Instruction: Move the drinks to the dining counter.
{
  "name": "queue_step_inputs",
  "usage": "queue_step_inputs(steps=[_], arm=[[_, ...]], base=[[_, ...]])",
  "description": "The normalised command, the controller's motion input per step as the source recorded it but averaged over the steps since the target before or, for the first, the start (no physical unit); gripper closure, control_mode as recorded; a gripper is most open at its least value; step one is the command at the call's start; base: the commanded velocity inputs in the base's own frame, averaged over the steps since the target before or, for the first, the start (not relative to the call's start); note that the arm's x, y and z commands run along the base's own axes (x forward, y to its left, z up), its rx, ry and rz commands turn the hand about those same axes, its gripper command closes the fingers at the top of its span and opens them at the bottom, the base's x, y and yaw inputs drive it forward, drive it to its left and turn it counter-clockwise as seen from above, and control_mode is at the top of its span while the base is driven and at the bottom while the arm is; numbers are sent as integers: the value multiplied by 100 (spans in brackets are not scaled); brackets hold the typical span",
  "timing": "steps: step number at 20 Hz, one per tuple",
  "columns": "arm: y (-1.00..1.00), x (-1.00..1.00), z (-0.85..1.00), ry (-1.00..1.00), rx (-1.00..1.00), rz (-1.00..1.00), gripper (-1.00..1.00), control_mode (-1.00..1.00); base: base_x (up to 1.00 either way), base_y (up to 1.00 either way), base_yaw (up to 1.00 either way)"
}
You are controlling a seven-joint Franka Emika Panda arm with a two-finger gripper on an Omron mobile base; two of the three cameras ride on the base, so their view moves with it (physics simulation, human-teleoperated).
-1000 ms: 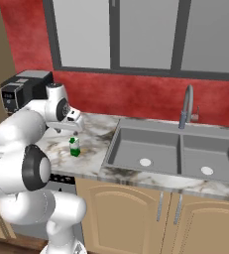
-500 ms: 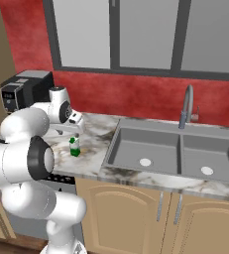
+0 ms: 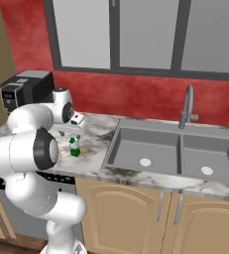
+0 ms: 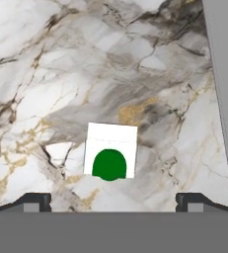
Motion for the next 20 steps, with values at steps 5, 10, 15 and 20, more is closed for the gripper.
queue_step_inputs(steps=[5,10,15,20], arm=[[0,10,-13,4,0,-1,-100,-100],[0,8,-12,3,0,-1,-100,-100],[0,4,-10,3,0,-2,-100,-100],[0,0,-12,3,0,-1,-100,-100]], base=[[0,0,0],[0,0,0],[0,0,0],[0,0,0]])
